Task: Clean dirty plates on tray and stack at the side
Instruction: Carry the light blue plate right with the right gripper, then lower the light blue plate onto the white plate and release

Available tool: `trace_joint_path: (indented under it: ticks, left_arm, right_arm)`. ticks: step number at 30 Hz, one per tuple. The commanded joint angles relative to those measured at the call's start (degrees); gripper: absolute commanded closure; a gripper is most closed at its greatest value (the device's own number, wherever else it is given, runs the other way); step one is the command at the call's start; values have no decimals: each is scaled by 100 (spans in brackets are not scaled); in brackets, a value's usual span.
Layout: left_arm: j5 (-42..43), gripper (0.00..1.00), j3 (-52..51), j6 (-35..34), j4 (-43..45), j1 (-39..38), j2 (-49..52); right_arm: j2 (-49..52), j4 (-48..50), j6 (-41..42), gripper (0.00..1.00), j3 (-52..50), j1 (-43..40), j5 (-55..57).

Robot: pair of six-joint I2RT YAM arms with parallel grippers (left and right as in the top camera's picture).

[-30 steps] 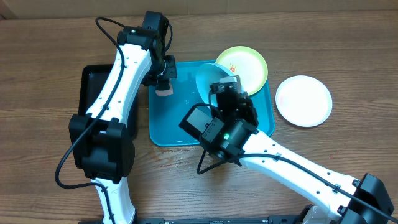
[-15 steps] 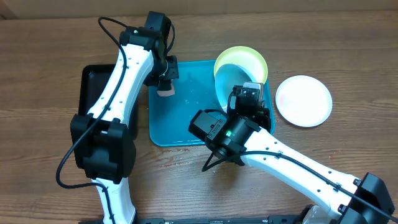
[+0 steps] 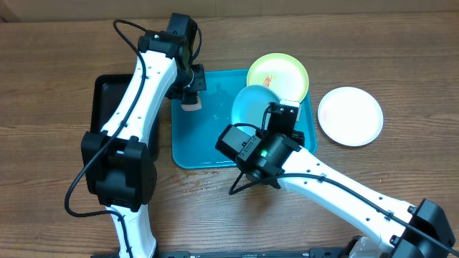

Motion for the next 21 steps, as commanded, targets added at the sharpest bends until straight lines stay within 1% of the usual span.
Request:
trace_joint_path:
  ticks: [1, 3, 6, 10, 13, 17, 21]
  left_arm:
    - [83, 96, -26, 9, -4, -44, -15]
    - [83, 96, -26, 9, -11, -44, -15]
    - [83, 96, -26, 9, -17, -46, -15]
    - [81, 96, -26, 9, -17, -44, -15]
    - [81, 96, -26, 9, -17, -44, -15]
    - [85, 96, -26, 9, -17, -50, -15]
    - [83, 96, -26, 7, -17, -55, -15]
  right_arm:
    - [-240, 258, -577, 96, 131, -262, -1032]
    - [-328, 481, -927, 96, 131, -538, -1438]
    - [-538, 922, -1528, 96, 131, -1180, -2315]
    - [-754, 1364, -2159, 96, 131, -2393, -3744]
    - [-769, 1379, -2465, 96, 131, -3429, -4568]
    - [-728, 1276, -2761, 96, 131, -4809, -5176]
    - [-675, 1217, -2894, 96, 94, -5838, -5198]
